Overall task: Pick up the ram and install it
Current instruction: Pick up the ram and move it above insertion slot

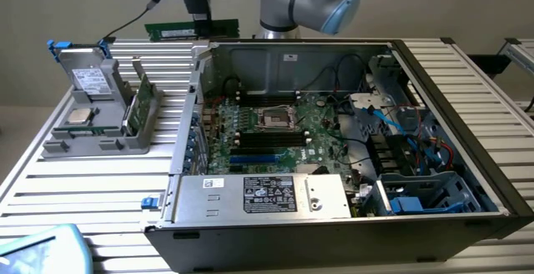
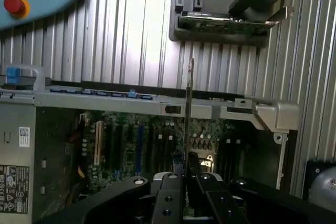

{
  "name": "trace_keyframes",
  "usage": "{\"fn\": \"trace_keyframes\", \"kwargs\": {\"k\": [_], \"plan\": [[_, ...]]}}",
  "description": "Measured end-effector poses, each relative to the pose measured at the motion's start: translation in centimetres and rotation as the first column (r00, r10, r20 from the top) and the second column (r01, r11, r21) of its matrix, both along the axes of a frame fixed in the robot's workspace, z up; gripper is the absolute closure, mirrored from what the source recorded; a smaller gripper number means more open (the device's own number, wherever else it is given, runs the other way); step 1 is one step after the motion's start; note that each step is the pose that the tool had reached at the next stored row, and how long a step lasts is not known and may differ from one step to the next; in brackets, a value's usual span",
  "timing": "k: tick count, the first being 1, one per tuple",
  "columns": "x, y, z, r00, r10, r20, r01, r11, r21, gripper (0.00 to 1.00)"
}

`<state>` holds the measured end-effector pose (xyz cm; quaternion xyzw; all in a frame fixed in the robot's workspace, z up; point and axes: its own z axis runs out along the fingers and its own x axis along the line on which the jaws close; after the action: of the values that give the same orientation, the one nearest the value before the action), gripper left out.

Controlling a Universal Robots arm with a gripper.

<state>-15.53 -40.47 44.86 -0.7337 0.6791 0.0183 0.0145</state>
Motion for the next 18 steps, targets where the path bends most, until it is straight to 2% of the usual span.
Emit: {"fn": "trace_keyframes", "kwargs": {"k": [18], "plan": [[8.0, 0.0, 1.17, 1.0, 0.0, 0.0004, 0.0, 1.0, 0.0, 0.86]]}}
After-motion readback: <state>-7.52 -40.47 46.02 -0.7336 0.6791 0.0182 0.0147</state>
